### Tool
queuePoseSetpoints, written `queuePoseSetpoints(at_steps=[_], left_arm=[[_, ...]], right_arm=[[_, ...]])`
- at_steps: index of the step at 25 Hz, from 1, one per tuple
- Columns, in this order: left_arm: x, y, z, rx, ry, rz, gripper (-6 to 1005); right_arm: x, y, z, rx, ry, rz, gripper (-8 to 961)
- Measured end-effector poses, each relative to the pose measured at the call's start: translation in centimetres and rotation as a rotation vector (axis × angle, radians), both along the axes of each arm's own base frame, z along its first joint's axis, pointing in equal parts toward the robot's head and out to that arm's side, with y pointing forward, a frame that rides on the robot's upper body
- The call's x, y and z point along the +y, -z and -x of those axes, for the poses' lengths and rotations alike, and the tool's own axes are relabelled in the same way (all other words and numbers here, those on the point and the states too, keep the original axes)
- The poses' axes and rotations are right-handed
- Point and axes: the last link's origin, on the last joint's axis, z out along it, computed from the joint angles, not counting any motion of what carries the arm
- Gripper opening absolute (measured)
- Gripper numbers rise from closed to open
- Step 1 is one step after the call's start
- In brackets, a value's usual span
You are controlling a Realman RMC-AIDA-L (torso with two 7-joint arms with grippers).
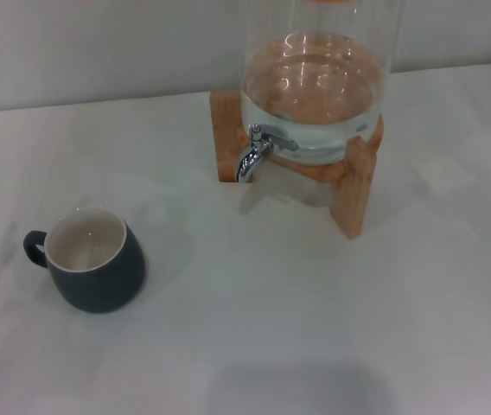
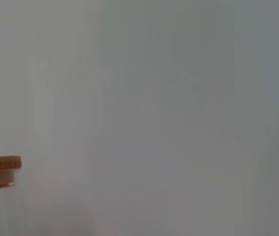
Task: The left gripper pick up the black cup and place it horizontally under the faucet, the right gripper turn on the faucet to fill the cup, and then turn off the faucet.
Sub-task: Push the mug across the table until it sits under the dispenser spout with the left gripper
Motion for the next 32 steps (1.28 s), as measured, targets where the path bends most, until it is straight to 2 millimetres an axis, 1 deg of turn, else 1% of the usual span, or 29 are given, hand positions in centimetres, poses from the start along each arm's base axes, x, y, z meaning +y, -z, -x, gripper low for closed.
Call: queuePoseSetpoints(at_steps=[4, 9, 14, 19, 21, 29, 30, 31, 32], left_arm=[[-0.8, 0.0, 0.4, -0.032, -0.007, -0.027, 871], [-1.2, -0.2, 0.5, -0.051, -0.004, -0.045, 867], [-1.7, 0.3, 1.2, -0.072, -0.046, -0.040, 862], [-2.7, 1.8, 2.5, -0.066, -0.127, -0.017, 858], [-2.7, 2.1, 2.7, -0.069, -0.140, -0.006, 856], [-2.3, 4.0, 3.1, -0.035, -0.192, 0.075, 848], [-2.3, 4.0, 3.1, -0.035, -0.192, 0.075, 847], [-2.0, 4.7, 3.0, -0.009, -0.199, 0.113, 847], [-1.9, 4.9, 3.0, -0.002, -0.200, 0.119, 846]], right_arm=[[0.0, 0.0, 0.0, 0.000, 0.000, -0.001, 709], [0.2, -0.1, 0.1, 0.000, -0.005, -0.002, 709], [0.1, -0.1, 0.1, -0.001, -0.003, -0.002, 709], [0.0, -0.1, 0.0, 0.003, 0.001, -0.001, 709], [0.0, -0.1, 0.0, 0.007, 0.000, 0.000, 709], [0.2, -0.1, 0.2, 0.011, -0.005, 0.002, 708], [0.2, -0.1, 0.2, 0.012, -0.005, 0.002, 708], [0.2, -0.1, 0.1, 0.013, -0.004, 0.001, 708], [0.2, -0.1, 0.1, 0.014, -0.003, 0.001, 708]])
